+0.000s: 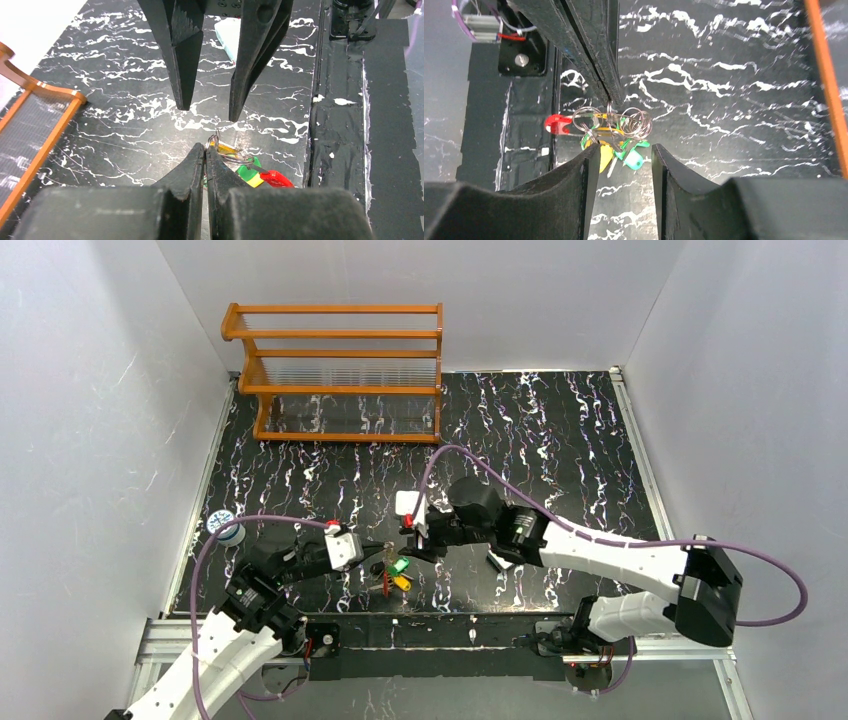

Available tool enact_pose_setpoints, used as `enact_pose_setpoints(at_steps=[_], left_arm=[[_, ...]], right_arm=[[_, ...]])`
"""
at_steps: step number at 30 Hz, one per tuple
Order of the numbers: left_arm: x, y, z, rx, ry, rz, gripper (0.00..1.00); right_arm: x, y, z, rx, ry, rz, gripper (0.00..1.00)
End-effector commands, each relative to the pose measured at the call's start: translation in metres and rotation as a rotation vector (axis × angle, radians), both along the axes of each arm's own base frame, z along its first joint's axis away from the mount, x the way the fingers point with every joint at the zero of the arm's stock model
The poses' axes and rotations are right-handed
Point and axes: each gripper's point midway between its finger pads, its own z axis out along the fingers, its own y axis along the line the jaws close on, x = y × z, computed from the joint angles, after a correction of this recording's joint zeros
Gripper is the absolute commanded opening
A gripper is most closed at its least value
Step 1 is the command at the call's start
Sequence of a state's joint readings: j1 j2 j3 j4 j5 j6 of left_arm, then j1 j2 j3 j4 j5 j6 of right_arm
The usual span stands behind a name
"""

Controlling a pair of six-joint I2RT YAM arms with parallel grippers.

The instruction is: Put the keys on the keyring

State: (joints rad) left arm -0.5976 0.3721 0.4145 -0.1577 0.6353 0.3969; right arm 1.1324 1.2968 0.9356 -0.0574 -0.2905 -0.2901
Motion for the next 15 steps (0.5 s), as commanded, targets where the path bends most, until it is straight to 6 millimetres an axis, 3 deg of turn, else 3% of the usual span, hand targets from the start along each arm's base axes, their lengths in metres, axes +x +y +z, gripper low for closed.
enact_pose_setpoints(at_steps=[1,9,15], left_arm=[[-0.001,0.000,0.023,-0.070,-0.076,0.004,0.00],[-0.008,0.004,0.042,-0.142,-0.160,0.006,0.00],[-0.008,0.008,0.050,-0.174,-0.195,0.025,0.00]], right_arm=[[0.000,0.013,0.054,0.251,-0.082,0.014,0.51],[-0.019,0.014,0.065,0.325,-0.058,0.111,0.49],[-0.025,0.016,0.062,0.314,-0.047,0.149,0.38]])
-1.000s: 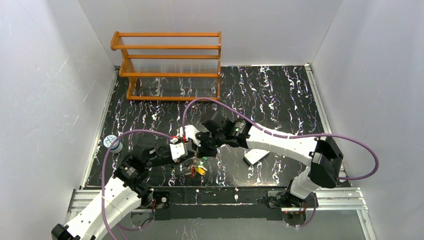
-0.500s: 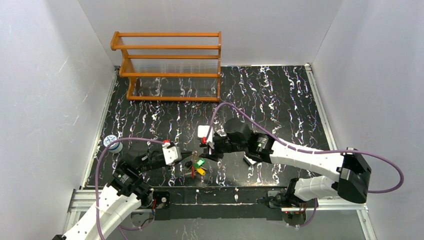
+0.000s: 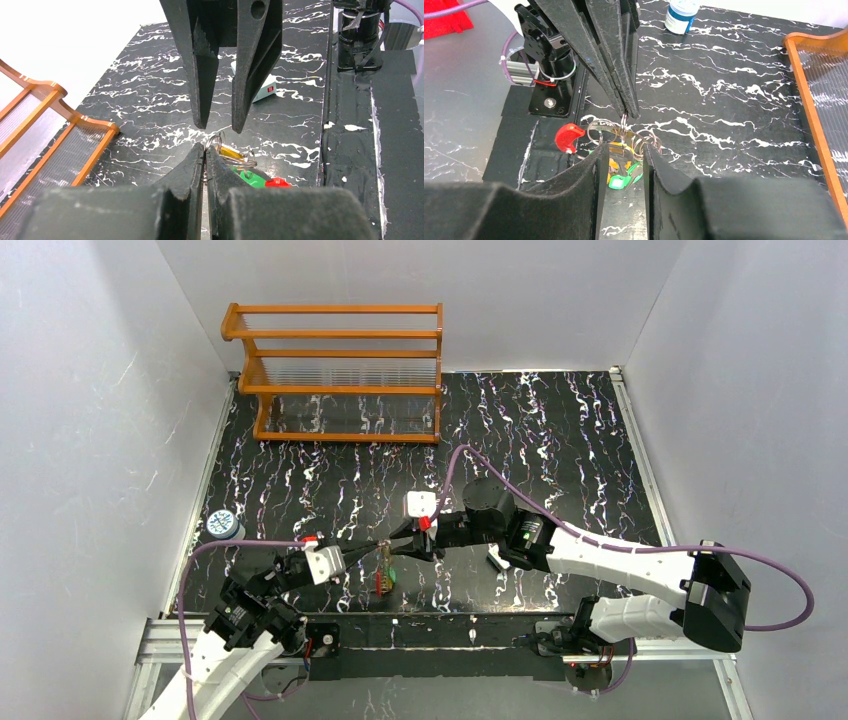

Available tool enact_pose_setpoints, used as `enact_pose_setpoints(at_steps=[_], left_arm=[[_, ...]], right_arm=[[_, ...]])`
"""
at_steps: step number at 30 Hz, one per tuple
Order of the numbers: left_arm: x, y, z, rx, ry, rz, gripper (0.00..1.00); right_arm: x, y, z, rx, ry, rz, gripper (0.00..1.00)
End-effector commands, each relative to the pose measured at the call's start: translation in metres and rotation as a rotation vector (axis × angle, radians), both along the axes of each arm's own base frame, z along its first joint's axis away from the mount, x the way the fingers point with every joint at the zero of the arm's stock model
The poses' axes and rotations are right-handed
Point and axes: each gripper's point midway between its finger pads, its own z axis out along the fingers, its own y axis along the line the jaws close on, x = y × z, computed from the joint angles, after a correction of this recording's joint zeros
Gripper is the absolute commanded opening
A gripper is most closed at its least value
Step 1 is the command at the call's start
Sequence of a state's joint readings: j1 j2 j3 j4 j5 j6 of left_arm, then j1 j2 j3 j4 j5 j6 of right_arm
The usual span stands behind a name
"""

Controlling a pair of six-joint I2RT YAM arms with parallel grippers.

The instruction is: Put the keys on the keyring

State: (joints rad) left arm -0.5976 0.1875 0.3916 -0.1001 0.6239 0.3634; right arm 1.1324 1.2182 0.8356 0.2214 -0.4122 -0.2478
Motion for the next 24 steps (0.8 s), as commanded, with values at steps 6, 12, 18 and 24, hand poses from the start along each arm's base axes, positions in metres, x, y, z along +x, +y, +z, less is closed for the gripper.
enact_pose_setpoints(at_steps=[6,12,18,24], left_arm=[[0.001,-0.001,0.010,-0.037,-0.035,0.004,0.00],[0.001,-0.001,0.010,-0.037,-0.034,-0.001,0.00],[0.001,-0.001,0.010,-0.037,-0.033,-0.001,0.00],[0.001,-0.001,0.011,-0.037,-0.035,0.000,0.00]], right_arm=[[-0.004,0.006,0.013,0.044,-0.015,0.042,0.30],[-0.003,0.010,0.008,0.030,-0.007,0.042,0.22],[0.000,0.013,0.000,0.007,0.002,0.037,0.09],[0.003,0.014,-0.005,-0.007,0.005,0.020,0.01]])
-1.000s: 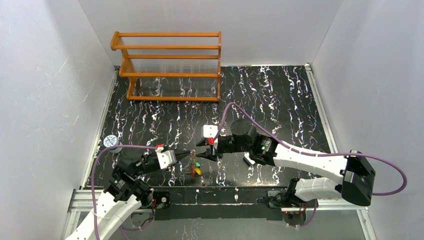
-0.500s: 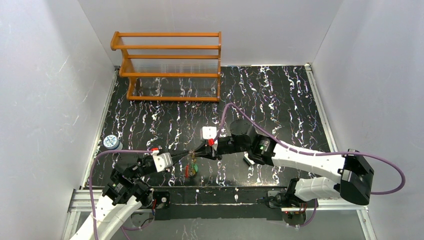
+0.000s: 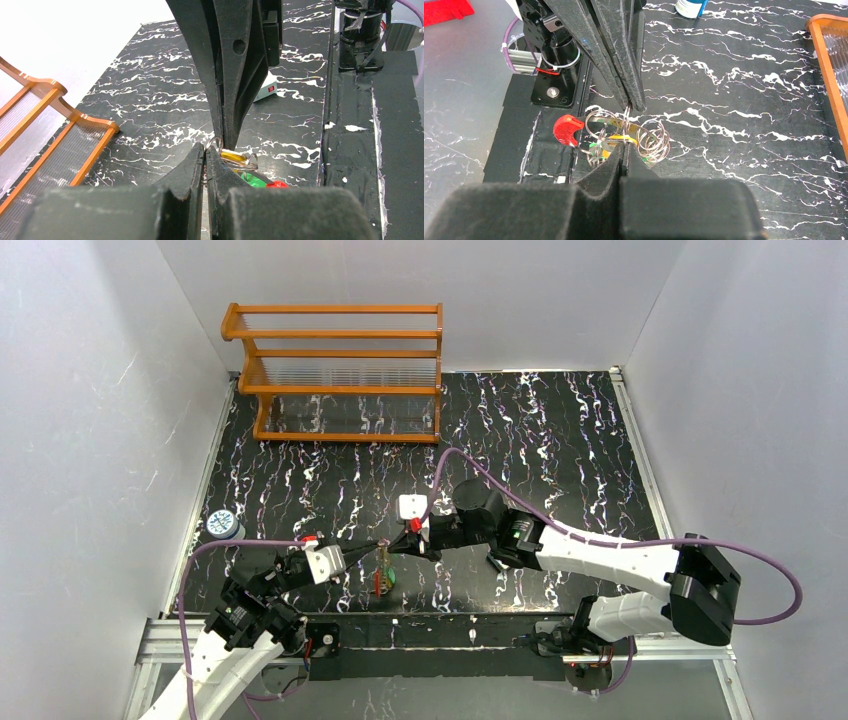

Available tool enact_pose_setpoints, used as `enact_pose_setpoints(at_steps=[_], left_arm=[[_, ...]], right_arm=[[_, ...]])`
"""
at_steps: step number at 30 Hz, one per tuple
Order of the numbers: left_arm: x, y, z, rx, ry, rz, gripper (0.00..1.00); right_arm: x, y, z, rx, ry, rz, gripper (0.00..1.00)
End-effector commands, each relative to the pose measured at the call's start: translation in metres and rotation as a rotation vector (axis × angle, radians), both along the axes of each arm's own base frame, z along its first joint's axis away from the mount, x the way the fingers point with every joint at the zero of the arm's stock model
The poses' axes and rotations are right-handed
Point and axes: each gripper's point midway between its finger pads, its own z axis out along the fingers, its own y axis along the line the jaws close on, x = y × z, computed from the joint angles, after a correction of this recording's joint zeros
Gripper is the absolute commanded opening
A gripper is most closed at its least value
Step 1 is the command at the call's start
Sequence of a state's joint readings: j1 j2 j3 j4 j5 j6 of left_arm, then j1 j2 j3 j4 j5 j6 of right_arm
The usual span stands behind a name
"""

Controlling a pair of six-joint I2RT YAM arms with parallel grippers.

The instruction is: Put the keys on the keyring

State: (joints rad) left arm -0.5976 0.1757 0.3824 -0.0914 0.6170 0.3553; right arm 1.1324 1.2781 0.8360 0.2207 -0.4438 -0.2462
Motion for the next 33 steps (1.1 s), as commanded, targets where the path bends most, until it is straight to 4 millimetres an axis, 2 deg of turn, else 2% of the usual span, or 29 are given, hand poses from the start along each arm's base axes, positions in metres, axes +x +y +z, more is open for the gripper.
enact_pose_setpoints(at_steps=[1,13,31,33], left_arm=[[0.000,-0.002,0.011,-0.028,-0.032,-0.007,0.00],[0.000,-0.002,0.011,-0.030,-0.033,-0.005,0.00],[0.000,-0.003,0.008,-0.021,-0.023,-0.016,0.00],[0.000,-0.003,0.008,-0.020,-0.024,-0.017,0.00]], right_arm=[[0.006,0.008,0.016,0.040,-0.027,-0.011,0.01],[0.012,0.015,-0.003,-0.025,-0.012,-0.022,0.01],[0.023,0.031,0.002,-0.012,-0.037,-0.028,0.01],[0.023,0.032,0.003,-0.010,-0.037,-0.029,0.12]])
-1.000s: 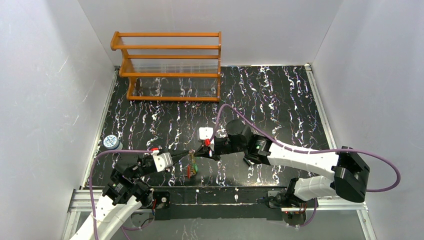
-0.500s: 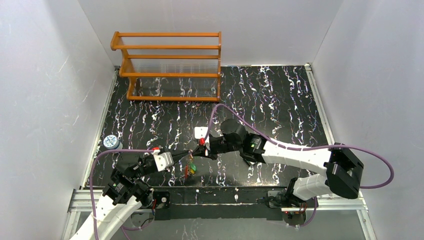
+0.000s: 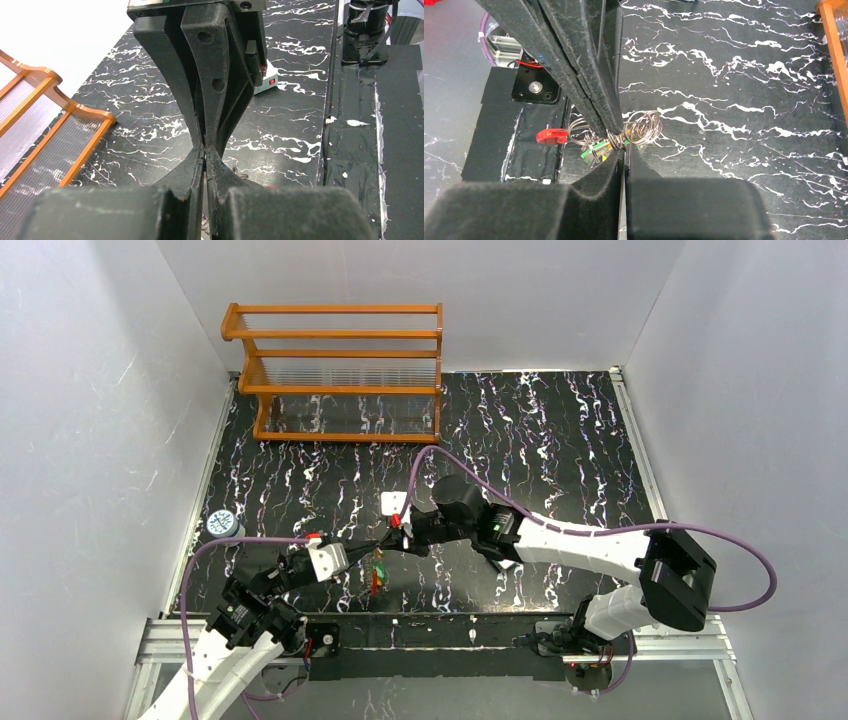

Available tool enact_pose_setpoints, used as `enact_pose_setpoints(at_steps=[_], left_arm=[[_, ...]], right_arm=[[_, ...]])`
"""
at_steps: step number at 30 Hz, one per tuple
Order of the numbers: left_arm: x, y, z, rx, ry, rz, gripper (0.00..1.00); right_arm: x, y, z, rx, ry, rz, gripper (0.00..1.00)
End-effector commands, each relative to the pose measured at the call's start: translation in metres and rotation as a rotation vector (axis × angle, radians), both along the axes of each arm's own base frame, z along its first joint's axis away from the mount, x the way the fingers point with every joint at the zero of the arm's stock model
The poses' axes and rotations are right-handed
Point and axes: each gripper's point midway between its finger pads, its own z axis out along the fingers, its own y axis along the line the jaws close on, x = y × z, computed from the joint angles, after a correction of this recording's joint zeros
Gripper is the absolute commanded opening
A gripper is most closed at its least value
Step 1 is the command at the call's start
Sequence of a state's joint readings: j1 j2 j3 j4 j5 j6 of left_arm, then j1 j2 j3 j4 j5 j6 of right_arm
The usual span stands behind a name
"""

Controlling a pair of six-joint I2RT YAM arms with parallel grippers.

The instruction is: Put the keys on the keyring

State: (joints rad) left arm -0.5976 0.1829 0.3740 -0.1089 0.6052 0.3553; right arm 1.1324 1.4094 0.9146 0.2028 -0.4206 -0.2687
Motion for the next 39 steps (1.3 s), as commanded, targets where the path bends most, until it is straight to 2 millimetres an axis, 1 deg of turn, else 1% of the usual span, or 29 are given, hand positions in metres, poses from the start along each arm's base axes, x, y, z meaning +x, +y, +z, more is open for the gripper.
enact_pose_setpoints(at_steps=[1,3,8,10,12,13,20,23,25,28,31,39], left_arm=[[-0.002,-0.004,0.017,-0.039,-0.051,-0.029,0.00],[-0.002,-0.004,0.017,-0.039,-0.050,-0.030,0.00],[-0.002,-0.004,0.017,-0.039,-0.051,-0.029,0.00],[-0.002,-0.004,0.017,-0.039,-0.051,-0.029,0.00],[-0.002,-0.004,0.017,-0.039,-0.050,-0.031,0.00],[-0.002,-0.005,0.017,-0.037,-0.048,-0.031,0.00],[-0.003,-0.005,0.017,-0.038,-0.049,-0.035,0.00],[-0.003,-0.005,0.018,-0.039,-0.051,-0.034,0.00],[-0.003,-0.005,0.017,-0.038,-0.049,-0.034,0.00],[-0.002,-0.005,0.016,-0.036,-0.046,-0.034,0.00],[-0.003,-0.005,0.017,-0.037,-0.047,-0.036,0.00],[-0.002,-0.005,0.017,-0.037,-0.047,-0.034,0.00]], right_arm=[[0.009,0.011,0.025,0.057,-0.042,-0.015,0.18],[0.011,0.010,0.025,0.056,-0.044,-0.025,0.28],[0.015,0.004,0.025,0.051,-0.050,-0.066,0.44],[0.017,0.000,0.025,0.052,-0.058,-0.088,0.47],[0.018,-0.005,0.025,0.058,-0.063,-0.106,0.49],[0.018,-0.007,0.029,0.069,-0.069,-0.111,0.49],[0.014,-0.019,0.032,0.092,-0.087,-0.120,0.49],[0.012,-0.024,0.036,0.113,-0.097,-0.112,0.46],[0.006,-0.026,0.040,0.133,-0.097,-0.086,0.44],[-0.002,-0.025,0.044,0.159,-0.093,-0.037,0.43],[-0.009,-0.022,0.043,0.159,-0.079,0.005,0.43],[-0.009,-0.011,0.042,0.170,-0.026,0.016,0.37]])
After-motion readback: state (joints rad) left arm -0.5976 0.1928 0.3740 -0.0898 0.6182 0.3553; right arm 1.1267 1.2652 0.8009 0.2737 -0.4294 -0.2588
